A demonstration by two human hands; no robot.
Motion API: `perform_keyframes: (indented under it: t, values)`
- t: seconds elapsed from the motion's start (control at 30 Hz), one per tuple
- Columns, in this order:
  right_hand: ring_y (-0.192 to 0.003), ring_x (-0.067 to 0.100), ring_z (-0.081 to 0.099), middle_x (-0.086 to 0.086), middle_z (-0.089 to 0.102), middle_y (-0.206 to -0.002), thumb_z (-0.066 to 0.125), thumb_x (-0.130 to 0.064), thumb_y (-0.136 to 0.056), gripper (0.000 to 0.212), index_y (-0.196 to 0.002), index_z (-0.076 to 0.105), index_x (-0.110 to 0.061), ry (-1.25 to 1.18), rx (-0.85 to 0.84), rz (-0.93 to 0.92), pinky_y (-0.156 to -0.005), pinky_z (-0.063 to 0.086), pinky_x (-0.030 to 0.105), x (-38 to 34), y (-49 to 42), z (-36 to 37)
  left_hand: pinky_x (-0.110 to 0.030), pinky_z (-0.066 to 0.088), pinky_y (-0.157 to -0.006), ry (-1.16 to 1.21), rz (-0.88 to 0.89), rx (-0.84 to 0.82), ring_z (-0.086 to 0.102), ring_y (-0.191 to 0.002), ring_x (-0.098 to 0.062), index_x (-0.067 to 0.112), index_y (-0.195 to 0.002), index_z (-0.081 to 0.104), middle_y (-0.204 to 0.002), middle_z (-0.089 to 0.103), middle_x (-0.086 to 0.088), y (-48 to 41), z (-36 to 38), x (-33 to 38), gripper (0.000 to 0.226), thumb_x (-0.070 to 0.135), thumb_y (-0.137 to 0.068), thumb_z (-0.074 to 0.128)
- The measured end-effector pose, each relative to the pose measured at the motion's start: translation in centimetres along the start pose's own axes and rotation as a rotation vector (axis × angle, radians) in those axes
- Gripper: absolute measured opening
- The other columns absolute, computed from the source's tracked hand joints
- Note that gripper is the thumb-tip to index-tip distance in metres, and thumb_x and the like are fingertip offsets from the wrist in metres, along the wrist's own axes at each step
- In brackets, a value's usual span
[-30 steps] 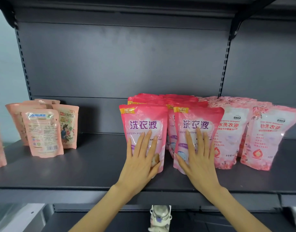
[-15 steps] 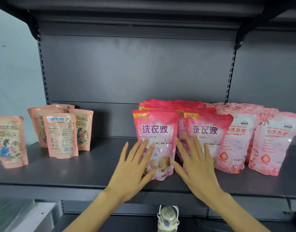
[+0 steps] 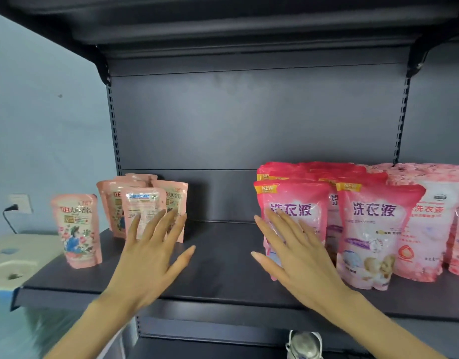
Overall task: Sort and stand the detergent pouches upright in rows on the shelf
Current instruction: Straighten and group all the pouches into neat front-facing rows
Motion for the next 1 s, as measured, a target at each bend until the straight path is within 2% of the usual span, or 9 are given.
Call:
perform_keyframes:
  t: [0.1,0.17,0.5,0.57,0.63,0.7,0.77,0.83,1.0]
  values:
    - [-0.129,0.021,0.046,0.003,0.045,-0.143,0.013,-0.058,-0.096,0.064,-0.139,0.043,-0.022,0.017,-0.009,-0.027,-0.106,0.039,0.040,-1.8,-1.9,0.2,-0.051,0.015,-0.108,-0.045,-0.025,0.005,0.045,-0.129,-0.030,0.012,-0.136,0.046,-0.140,0.048,-0.009,0.0,-0.6,-3.0,0.072,0.057,-0.094,0.009]
    - [-0.129,0.020,0.047,0.002,0.046,-0.142,0.014,-0.058,-0.095,0.065,-0.139,0.044,-0.021,0.011,-0.024,-0.032,-0.099,0.045,0.041,-2.9,-3.2,0.5,-0.048,0.011,-0.109,-0.053,-0.051,0.005,0.044,-0.130,-0.030,0.014,-0.138,0.044,-0.141,0.046,-0.008,0.2,-0.8,-4.5,0.070,0.057,-0.093,0.013]
    - [-0.126,0.018,0.050,0.000,0.049,-0.140,0.015,-0.059,-0.094,0.065,-0.136,0.047,-0.021,-0.076,-0.162,-0.023,-0.095,0.046,0.038,-7.2,-7.7,5.5,-0.048,0.019,-0.105,-0.064,-0.121,-0.010,0.044,-0.125,-0.023,0.015,-0.134,0.049,-0.134,0.053,-0.007,0.4,1.2,-10.8,0.065,0.055,-0.088,0.027]
    - [-0.133,0.018,0.041,0.000,0.041,-0.146,0.010,-0.061,-0.092,0.069,-0.141,0.040,-0.022,-0.108,-0.149,-0.013,-0.101,0.041,0.038,-7.4,-9.3,6.4,-0.047,0.019,-0.104,-0.066,-0.118,-0.021,0.051,-0.122,-0.026,0.015,-0.132,0.051,-0.133,0.055,-0.007,-0.7,1.5,-11.9,0.065,0.056,-0.089,0.025]
    - [-0.144,0.016,0.018,-0.004,0.018,-0.156,-0.001,-0.066,-0.084,0.079,-0.148,0.020,-0.026,-0.178,-0.121,-0.019,-0.113,0.025,0.038,-7.5,-11.3,7.6,-0.045,0.019,-0.105,-0.079,-0.099,-0.023,0.054,-0.120,-0.025,0.017,-0.131,0.051,-0.132,0.056,-0.005,-2.3,1.5,-13.0,0.066,0.058,-0.091,0.019]
    - [-0.146,0.013,0.002,-0.007,0.002,-0.158,-0.008,-0.068,-0.076,0.084,-0.150,0.006,-0.028,-0.232,-0.107,0.003,-0.116,0.014,0.035,-7.5,-13.5,8.4,-0.043,0.020,-0.105,-0.100,-0.066,-0.009,0.055,-0.119,-0.022,0.019,-0.131,0.052,-0.129,0.059,-0.002,-4.1,1.4,-13.9,0.063,0.058,-0.091,0.021]
    - [-0.146,0.012,-0.003,-0.007,-0.002,-0.158,-0.001,-0.068,-0.084,0.077,-0.149,0.002,-0.029,-0.235,-0.102,0.019,-0.117,0.012,0.035,-8.0,-16.0,8.7,-0.045,0.024,-0.108,-0.123,-0.025,-0.008,0.055,-0.118,-0.022,0.020,-0.131,0.052,-0.128,0.059,-0.001,-6.1,1.4,-14.8,0.062,0.057,-0.090,0.025]
    - [-0.145,0.012,-0.004,-0.007,-0.002,-0.158,0.016,-0.061,-0.093,0.066,-0.149,0.003,-0.028,-0.262,-0.118,0.016,-0.118,0.011,0.035,-9.1,-17.9,9.4,-0.049,0.028,-0.108,-0.127,0.010,-0.035,0.054,-0.120,-0.023,0.021,-0.132,0.051,-0.130,0.058,-0.001,-7.6,1.7,-15.8,0.065,0.059,-0.089,0.020]
    - [-0.144,0.015,0.009,-0.004,0.009,-0.157,0.032,-0.051,-0.095,0.062,-0.149,0.014,-0.025,-0.277,-0.130,-0.008,-0.115,0.016,0.038,-10.4,-21.1,10.7,-0.043,0.016,-0.114,-0.046,0.068,-0.099,0.035,-0.135,-0.019,0.027,-0.143,0.033,-0.146,0.039,0.005,-10.7,2.6,-17.5,0.081,0.066,-0.078,0.003]
Point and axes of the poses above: each hand's wrist, its own y-axis away from the middle knuckle, its own z-axis out of the palm, x = y × z, the point moved 7 cm from there along -y, towards the middle knuckle
